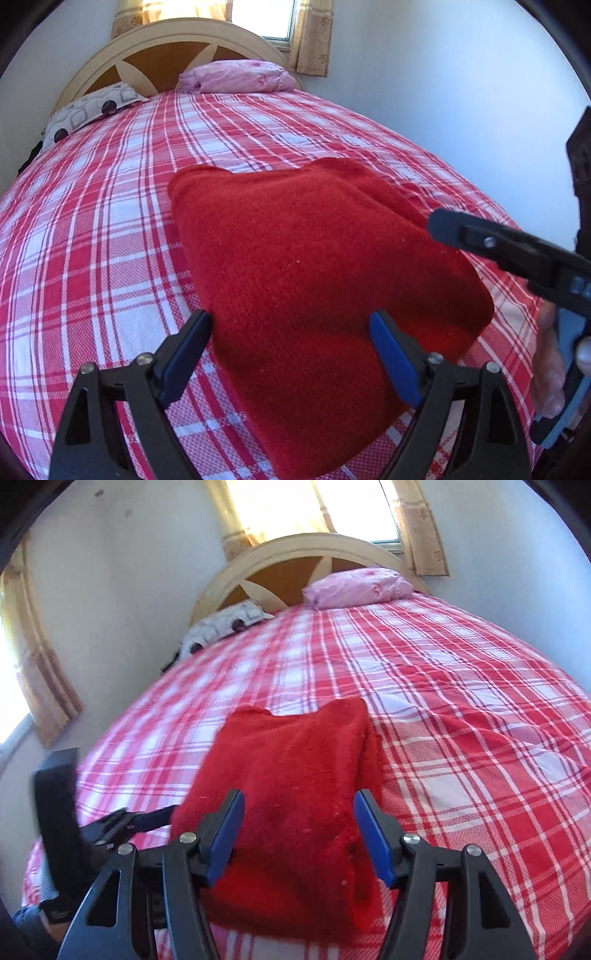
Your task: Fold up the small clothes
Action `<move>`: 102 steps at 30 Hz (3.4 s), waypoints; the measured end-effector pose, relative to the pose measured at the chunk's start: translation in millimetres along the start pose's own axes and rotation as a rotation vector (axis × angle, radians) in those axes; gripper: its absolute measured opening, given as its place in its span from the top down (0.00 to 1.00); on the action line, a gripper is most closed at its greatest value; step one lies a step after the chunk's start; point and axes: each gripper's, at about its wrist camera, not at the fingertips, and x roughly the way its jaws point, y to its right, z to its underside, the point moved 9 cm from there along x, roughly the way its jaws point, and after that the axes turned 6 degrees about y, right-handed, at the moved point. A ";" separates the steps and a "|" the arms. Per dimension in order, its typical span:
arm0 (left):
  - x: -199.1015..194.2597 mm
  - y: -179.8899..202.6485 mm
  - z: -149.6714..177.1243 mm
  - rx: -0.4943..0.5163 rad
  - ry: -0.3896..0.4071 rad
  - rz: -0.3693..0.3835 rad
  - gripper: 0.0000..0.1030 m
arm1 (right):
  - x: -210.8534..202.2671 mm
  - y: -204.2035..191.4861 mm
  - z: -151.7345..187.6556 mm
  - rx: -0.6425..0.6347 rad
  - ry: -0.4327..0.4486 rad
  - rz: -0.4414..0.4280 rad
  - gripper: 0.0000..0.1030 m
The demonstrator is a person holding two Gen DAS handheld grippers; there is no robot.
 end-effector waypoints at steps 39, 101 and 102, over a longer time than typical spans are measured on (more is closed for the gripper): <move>8.6 -3.9 34.6 -0.073 -0.037 0.075 0.00 | 101.9 34.4 -2.7 -0.153 -0.233 0.152 0.60; -22.0 -45.7 -29.7 -0.242 0.087 0.034 0.00 | 21.9 19.6 -15.2 -0.091 -0.092 -0.074 0.51; -16.5 -46.6 -32.1 -0.234 0.086 0.030 0.00 | 22.6 26.0 -17.7 -0.064 -0.090 -0.074 0.51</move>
